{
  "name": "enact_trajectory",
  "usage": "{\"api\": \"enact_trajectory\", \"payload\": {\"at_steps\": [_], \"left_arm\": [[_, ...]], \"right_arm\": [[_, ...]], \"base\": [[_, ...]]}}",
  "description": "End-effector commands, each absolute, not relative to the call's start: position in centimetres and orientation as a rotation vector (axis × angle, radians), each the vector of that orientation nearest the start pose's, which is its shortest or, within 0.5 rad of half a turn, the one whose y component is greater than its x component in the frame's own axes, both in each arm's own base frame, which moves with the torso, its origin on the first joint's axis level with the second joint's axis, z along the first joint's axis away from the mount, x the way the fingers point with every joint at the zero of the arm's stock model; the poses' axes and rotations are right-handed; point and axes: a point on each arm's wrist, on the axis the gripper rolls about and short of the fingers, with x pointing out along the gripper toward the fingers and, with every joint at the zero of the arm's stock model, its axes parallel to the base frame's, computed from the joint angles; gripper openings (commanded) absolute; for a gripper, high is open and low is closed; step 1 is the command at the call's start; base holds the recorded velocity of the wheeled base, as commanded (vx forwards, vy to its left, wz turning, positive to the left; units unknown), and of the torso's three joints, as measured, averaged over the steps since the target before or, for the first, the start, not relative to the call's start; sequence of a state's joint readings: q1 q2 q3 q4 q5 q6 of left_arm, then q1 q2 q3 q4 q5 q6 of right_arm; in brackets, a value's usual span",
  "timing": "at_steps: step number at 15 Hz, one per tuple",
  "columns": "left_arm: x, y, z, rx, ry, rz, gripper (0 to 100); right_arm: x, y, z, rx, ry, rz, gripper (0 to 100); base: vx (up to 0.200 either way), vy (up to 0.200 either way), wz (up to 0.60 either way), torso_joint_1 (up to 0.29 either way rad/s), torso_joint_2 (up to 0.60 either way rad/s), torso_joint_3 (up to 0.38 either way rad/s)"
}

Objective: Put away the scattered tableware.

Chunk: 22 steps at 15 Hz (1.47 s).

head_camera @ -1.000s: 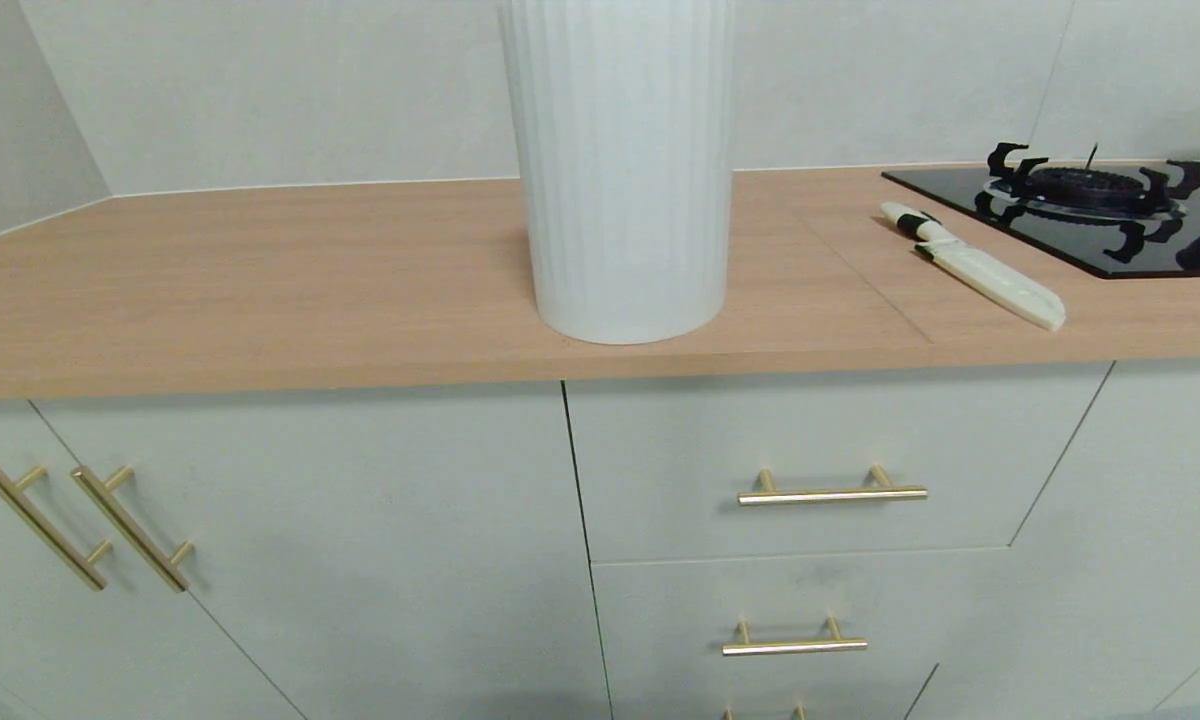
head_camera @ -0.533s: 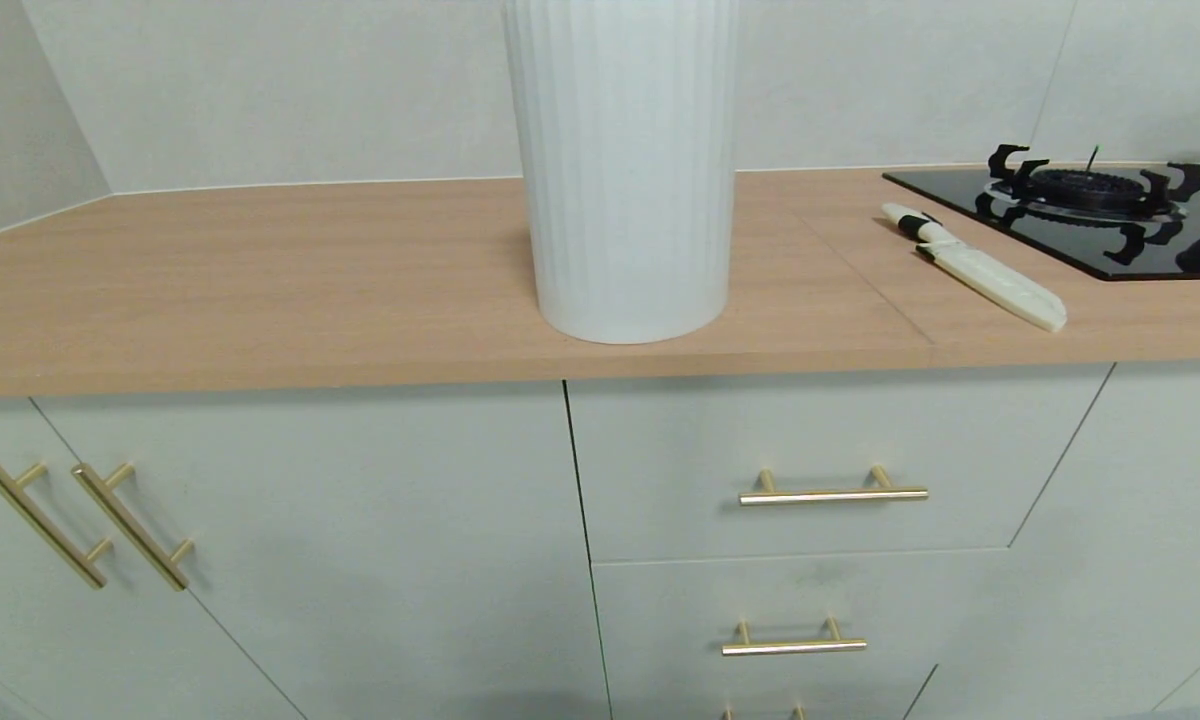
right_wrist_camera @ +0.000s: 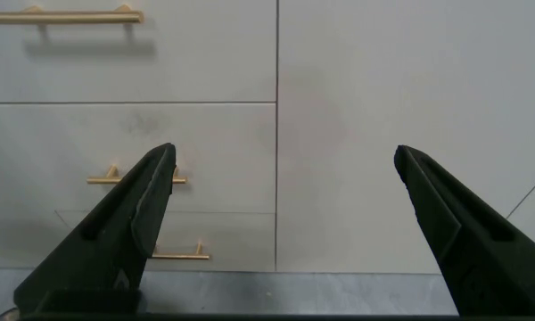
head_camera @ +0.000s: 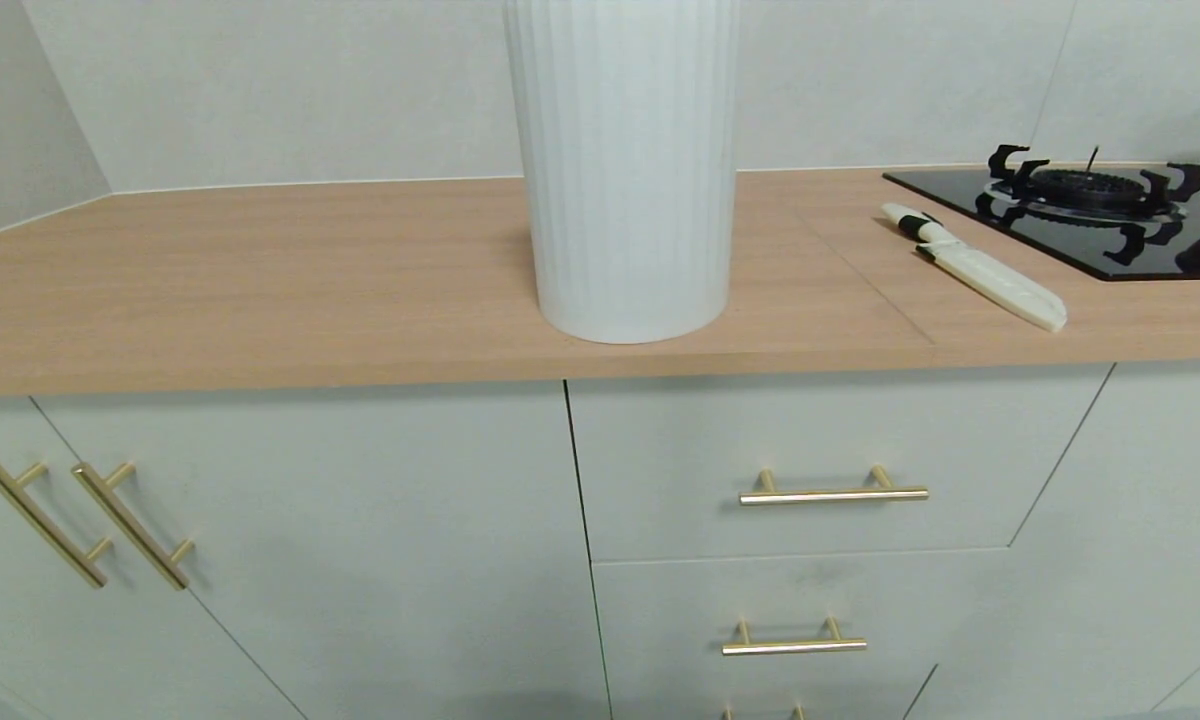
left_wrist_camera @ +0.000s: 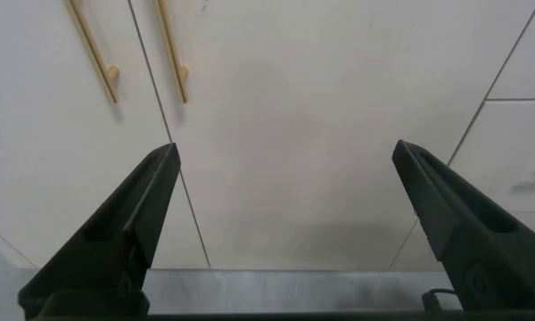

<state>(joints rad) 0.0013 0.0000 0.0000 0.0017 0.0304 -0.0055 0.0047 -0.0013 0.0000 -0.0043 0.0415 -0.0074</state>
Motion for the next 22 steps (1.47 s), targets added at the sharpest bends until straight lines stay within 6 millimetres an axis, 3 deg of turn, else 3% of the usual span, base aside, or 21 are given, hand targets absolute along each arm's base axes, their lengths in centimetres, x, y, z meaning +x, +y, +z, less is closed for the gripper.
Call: {"api": "enact_trajectory", "payload": {"at_steps": [1,7,22], "left_arm": [[-2.28,0.07,7.53,-0.006,0.001,0.032,100],[-2.28,0.07,7.53,-0.006,0.001,0.032,100],[-2.28,0.07,7.53,-0.006,0.001,0.032,100]], "right_arm": [[-2.28,0.08,7.6,-0.008,-0.005,0.046,100],[-2.28,0.08,7.6,-0.008,-0.005,0.046,100],[-2.28,0.08,7.6,-0.008,-0.005,0.046,100]], "base": [[0.0,0.0,0.0,0.0,0.0,0.0],[0.0,0.0,0.0,0.046,-0.15,-0.146],[0.0,0.0,0.0,0.17,-0.48,-0.296]]}}
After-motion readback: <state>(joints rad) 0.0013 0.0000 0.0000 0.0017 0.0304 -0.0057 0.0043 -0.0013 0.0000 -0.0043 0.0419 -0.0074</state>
